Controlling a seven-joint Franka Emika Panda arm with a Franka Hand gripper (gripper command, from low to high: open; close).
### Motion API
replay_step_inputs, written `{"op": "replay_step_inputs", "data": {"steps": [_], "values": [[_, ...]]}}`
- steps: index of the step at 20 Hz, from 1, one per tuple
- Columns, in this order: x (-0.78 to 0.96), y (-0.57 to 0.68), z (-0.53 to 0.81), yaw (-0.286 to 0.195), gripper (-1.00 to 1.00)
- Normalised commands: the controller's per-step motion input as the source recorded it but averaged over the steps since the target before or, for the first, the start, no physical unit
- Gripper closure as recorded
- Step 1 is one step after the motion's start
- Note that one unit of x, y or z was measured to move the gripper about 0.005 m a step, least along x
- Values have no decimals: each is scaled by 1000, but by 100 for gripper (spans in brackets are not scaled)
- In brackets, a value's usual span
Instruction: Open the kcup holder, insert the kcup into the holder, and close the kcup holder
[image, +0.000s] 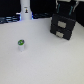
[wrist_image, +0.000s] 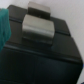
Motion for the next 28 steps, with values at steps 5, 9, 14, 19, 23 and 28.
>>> {"op": "replay_step_inputs", "data": {"steps": [5, 9, 14, 19, 23, 28], "values": [[-273, 273, -406, -167, -100], [-374, 120, -446, -121, -100], [-467, 0, -494, -41, -100], [-384, 0, -575, 3, -100], [-269, 0, -494, 13, -100], [-82, 11, -55, 0, 100]]}}
